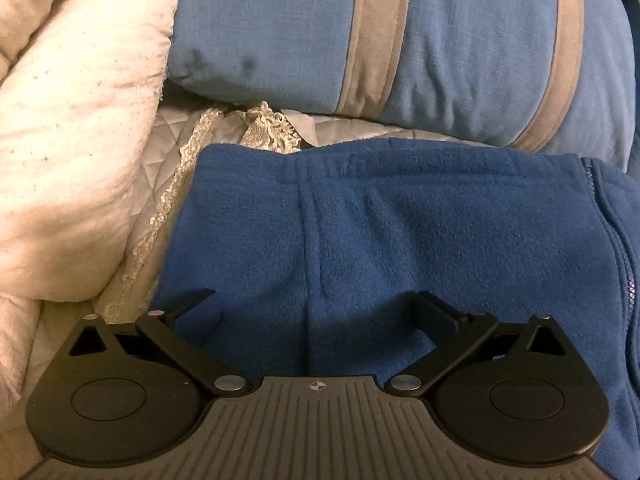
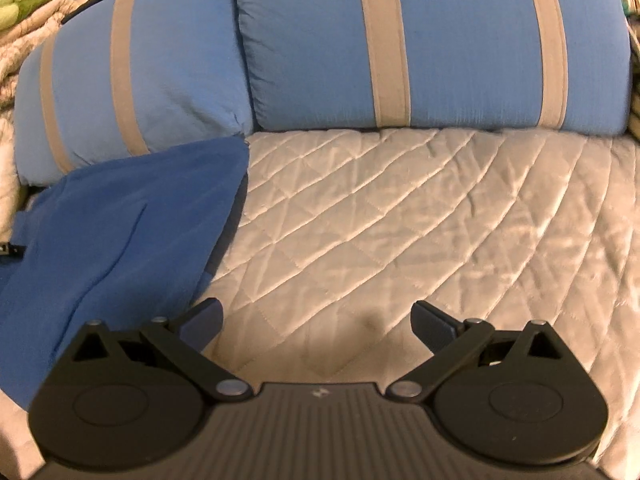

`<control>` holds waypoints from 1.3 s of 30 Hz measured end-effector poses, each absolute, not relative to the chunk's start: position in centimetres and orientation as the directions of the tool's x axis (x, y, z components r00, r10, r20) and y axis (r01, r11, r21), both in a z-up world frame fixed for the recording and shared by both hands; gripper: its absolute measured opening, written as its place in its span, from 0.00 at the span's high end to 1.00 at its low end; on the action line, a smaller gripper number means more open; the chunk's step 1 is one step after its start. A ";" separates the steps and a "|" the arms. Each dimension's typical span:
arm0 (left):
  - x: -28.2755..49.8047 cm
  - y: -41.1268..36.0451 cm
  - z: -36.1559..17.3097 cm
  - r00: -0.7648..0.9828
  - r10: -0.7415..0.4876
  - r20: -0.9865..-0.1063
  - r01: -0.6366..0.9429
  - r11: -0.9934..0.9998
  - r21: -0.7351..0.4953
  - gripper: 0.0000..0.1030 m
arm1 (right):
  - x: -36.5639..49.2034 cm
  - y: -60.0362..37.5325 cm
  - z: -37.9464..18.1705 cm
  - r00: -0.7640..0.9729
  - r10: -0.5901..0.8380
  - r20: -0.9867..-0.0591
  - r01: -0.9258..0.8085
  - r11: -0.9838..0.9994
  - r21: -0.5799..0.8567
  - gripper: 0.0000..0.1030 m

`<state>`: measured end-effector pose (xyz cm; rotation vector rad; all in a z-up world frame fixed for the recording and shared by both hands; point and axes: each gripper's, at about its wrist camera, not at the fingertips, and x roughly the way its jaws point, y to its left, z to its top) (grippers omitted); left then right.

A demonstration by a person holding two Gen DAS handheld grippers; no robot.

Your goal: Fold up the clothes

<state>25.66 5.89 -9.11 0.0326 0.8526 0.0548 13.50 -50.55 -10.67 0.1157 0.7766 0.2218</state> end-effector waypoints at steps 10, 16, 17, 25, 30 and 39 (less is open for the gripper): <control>22.9 3.3 -7.6 0.696 0.222 -0.683 -0.109 0.973 0.205 0.00 | 14.1 -50.9 -11.8 0.640 0.106 -0.761 -0.104 0.993 0.052 0.00; 21.2 1.1 -5.7 0.719 0.189 -0.669 -0.089 0.979 0.181 0.00 | 14.5 -51.9 -13.3 0.570 0.049 -0.820 -0.061 0.998 0.017 0.00; 20.9 0.7 -5.4 0.725 0.178 -0.666 -0.084 0.982 0.171 0.00 | 14.3 -51.9 -13.3 0.577 0.051 -0.815 -0.066 0.998 0.016 0.00; 20.1 -3.9 -3.3 0.758 0.047 -0.650 0.002 0.997 0.074 0.00 | 13.5 -51.9 -13.4 0.601 0.043 -0.798 -0.060 0.998 0.008 0.00; 21.0 -8.2 -3.6 0.756 -0.058 -0.652 0.102 0.994 0.030 0.00 | 13.8 -51.9 -13.3 0.600 0.045 -0.799 -0.060 0.998 0.011 0.00; 25.3 -11.1 -7.1 0.727 -0.031 -0.686 0.060 0.998 0.018 0.00 | 14.0 -51.9 -13.5 0.600 0.047 -0.799 -0.059 0.998 0.015 0.00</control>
